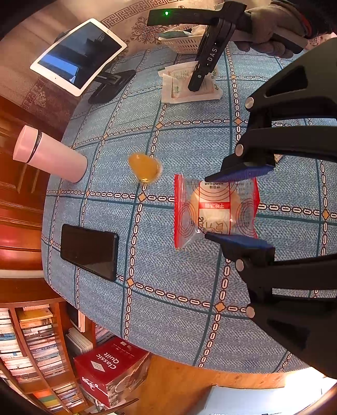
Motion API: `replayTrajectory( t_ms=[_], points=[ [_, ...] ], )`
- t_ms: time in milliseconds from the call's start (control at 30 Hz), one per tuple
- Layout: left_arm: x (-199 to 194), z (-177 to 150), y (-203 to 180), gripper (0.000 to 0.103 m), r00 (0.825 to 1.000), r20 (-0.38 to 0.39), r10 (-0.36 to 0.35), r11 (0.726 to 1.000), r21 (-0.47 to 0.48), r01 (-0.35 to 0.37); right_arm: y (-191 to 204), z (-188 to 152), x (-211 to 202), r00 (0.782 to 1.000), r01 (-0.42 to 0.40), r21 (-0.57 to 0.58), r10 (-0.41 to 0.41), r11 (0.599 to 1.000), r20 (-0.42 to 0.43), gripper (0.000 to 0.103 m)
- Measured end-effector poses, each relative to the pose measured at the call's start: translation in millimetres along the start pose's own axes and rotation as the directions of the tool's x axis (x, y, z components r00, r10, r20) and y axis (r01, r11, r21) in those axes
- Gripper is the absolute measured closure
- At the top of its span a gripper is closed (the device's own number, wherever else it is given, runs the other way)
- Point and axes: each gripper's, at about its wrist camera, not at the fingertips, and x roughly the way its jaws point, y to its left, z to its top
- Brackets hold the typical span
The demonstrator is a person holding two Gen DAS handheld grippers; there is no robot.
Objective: Organize snacks
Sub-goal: 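Lift the white packet with the right tool toward the white basket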
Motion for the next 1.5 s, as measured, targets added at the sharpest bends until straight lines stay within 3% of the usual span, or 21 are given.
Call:
replayTrajectory(
  t_ms=[100, 167, 233, 400, 467, 533, 633, 867, 933, 1167, 1267, 1300, 1400, 1500],
  points=[
    [0, 1, -5, 0.065, 1.000, 0.000, -0.001, 1.000, 0.006, 0.001, 0, -6, -1, 1.000, -0.017, 0.013, 0.017, 1.000, -0.008, 0.070],
    [0, 0, -9, 0.065, 1.000, 0.001, -0.002, 1.000, 0.012, 0.002, -3, -6, 1, 0.999, -0.045, 0.038, 0.046, 0.998, -0.021, 0.063],
    [-1, -1, -14, 0.065, 1.000, 0.001, -0.004, 1.000, 0.017, 0.004, -3, -7, 3, 0.999, -0.045, 0.038, 0.046, 0.998, -0.015, 0.039],
    [-4, -5, -21, 0.065, 1.000, 0.001, 0.003, 1.000, 0.023, -0.003, 10, -7, 20, 0.999, 0.013, -0.032, -0.014, 0.999, -0.044, 0.039],
    [-6, -7, -21, 0.065, 1.000, 0.001, 0.009, 1.000, 0.020, -0.009, 16, -10, 22, 0.997, 0.064, -0.077, -0.066, 0.995, -0.033, 0.043],
    [-8, -9, -20, 0.065, 1.000, 0.003, 0.015, 1.000, 0.014, -0.015, 22, -10, 20, 0.996, 0.080, -0.117, -0.083, 0.990, -0.023, 0.057],
    [-11, -10, -21, 0.065, 1.000, 0.009, 0.026, 1.000, 0.005, -0.026, 23, -12, 16, 0.997, 0.076, -0.134, -0.080, 0.988, -0.023, 0.061],
    [-17, -13, -30, 0.065, 0.999, 0.020, 0.035, 0.999, 0.000, -0.035, 6, -19, -20, 1.000, -0.015, -0.087, 0.016, 0.996, 0.012, 0.064],
    [-18, -14, -35, 0.065, 0.999, 0.021, 0.033, 0.999, 0.002, -0.033, 0, -19, -34, 0.999, -0.040, -0.075, 0.042, 0.996, 0.028, 0.075],
    [-22, -14, -68, 0.065, 0.999, 0.030, 0.009, 0.999, 0.043, -0.011, -28, -21, -67, 0.995, -0.057, -0.046, 0.061, 0.997, 0.077, 0.075],
    [-23, -14, -82, 0.065, 0.999, 0.035, -0.002, 0.998, 0.066, -0.001, -43, -27, -60, 0.992, -0.121, -0.003, 0.121, 0.993, 0.037, 0.074],
    [-24, -14, -87, 0.065, 0.999, 0.036, -0.004, 0.997, 0.072, 0.002, -46, -29, -56, 0.991, -0.132, 0.017, 0.132, 0.991, 0.019, 0.068],
    [-25, -16, -97, 0.065, 0.999, 0.037, -0.010, 0.996, 0.084, 0.007, -45, -37, -43, 0.990, -0.139, 0.024, 0.139, 0.990, 0.001, 0.038],
    [-27, -21, -101, 0.065, 0.999, 0.035, -0.012, 0.996, 0.087, 0.009, -37, -41, -24, 0.994, -0.109, -0.019, 0.108, 0.994, -0.035, 0.034]
  ],
)
